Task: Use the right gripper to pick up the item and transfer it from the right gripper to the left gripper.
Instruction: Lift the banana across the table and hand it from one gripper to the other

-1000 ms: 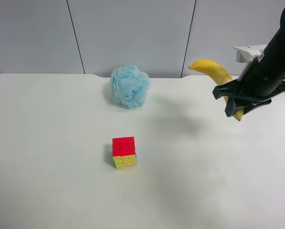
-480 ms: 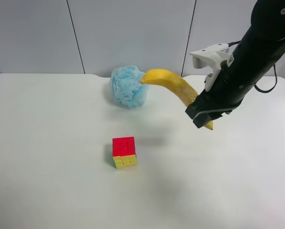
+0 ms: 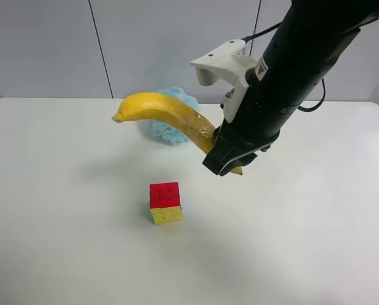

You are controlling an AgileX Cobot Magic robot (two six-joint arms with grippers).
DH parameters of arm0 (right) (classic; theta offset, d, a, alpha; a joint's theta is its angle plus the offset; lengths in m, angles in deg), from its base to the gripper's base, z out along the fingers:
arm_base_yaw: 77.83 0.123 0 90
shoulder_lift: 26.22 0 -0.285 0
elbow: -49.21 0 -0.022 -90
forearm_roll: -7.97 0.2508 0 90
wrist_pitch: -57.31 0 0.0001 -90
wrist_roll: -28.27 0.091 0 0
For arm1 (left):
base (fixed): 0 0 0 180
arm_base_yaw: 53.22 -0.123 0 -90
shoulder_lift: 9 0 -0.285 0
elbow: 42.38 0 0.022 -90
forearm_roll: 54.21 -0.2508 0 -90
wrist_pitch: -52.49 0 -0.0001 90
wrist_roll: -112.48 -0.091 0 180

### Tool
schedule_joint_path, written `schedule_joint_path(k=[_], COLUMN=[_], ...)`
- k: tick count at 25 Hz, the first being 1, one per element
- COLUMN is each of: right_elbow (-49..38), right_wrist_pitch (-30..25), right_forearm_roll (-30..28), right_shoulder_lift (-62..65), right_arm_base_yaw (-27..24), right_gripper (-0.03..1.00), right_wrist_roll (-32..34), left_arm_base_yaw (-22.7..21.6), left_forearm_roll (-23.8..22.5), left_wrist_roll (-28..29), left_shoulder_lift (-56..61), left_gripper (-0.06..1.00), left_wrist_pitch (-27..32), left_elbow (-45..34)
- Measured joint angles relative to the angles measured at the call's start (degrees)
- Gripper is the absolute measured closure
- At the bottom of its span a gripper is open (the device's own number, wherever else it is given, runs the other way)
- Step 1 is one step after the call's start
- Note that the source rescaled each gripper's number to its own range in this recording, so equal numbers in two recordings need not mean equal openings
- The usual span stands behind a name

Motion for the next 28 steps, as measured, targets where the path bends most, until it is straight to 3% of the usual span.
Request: schedule_joint_path(k=[4,7,12,28], right_elbow=[3.5,4.6,4.7,4.7], right_wrist_pitch=[-2.2,-2.9,-3.9,-4.0], right_forearm_roll=[0.2,0.8,4.2,4.7], right_shoulder_lift=[-1.0,-1.7,-1.9,-1.9], right_arm_base_yaw=[0.7,0.7,0.7,0.7], right_gripper=[0.96,0.96,0.96,0.96], right_wrist_roll=[-1.2,-2.4,-5.6,-5.7], left_arm_base_yaw=[2.6,6.4,12.7,30.8], left_forearm_roll=[4.7,5.1,4.6,-2.6], left_wrist_roll=[-8.5,-11.7,-13.3,-14.2], left_shoulder_lift=[-5.8,-8.7,-13.9,-40.0], left_gripper=[-0.06,-0.06,-0.06,-0.06], left_wrist_pitch=[0.4,1.8,2.8,0.1], left_elbow=[1.1,3.2,6.3,21.4])
